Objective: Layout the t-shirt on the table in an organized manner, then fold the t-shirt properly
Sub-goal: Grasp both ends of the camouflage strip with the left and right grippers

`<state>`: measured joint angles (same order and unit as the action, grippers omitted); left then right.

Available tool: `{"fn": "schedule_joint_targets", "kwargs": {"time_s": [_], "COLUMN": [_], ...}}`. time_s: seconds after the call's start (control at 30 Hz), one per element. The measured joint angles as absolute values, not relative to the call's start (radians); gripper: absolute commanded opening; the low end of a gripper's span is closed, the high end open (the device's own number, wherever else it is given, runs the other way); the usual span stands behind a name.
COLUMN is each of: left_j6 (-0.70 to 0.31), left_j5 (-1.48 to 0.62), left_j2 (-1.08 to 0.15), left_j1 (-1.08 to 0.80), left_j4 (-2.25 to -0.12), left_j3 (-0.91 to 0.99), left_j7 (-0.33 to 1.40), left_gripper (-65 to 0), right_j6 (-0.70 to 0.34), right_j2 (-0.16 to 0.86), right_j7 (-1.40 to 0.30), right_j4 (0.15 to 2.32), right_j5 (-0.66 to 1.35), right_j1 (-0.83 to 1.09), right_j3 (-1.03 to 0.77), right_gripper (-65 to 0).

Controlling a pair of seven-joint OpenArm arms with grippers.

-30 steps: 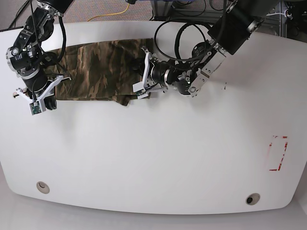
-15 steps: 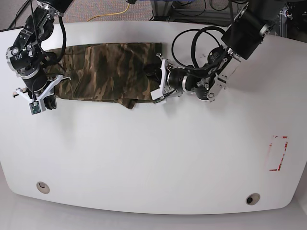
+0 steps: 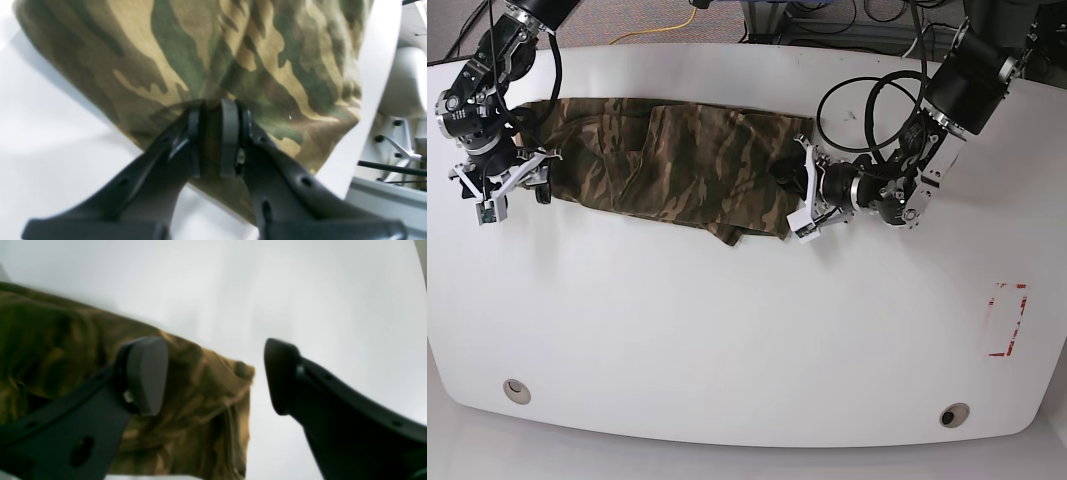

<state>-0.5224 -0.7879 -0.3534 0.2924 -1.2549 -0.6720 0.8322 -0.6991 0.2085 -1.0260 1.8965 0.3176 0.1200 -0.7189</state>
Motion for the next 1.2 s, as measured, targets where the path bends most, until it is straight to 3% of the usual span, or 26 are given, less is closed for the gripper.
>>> {"fn": "schedule_joint_targets", "kwargs": {"time_s": [0.23,0.4,0.7,1.2], "left_j6": [-0.522,-0.522,-0.516,-0.514], "left_j5": [-0.792,-0.792,-0.766,-0.777], "left_j2": [-0.375,-0.385,-0.418,-0.437], "left_j1": [0.294,0.294,0.281,0.251], "left_j4": [-1.257,-1.259,-1.307,-1.318], "left_j3": [-0.67,-0.669,-0.668,-0.633], "left_j7": [0.824,0.822,0.826,0.825], "left_gripper": [-57.6,-57.6,-57.6,-57.8], "right_j6": [-0.7,-0.699,-0.698,-0.696], "right_j2": [0.222,0.287,0.405,0.543], "right_j7": [-1.065,-1.169,-1.2,-1.197], "right_j4": [1.853,1.705,1.417,1.144], "right_j5": [0.432,0.572,0.896,1.102], "right_j1": [0.091,0.059,0.059,0.067], "right_j3": [-0.727,-0.725,-0.725,-0.72], "right_gripper": [-8.6,-4.8,-4.9,-4.9]}}
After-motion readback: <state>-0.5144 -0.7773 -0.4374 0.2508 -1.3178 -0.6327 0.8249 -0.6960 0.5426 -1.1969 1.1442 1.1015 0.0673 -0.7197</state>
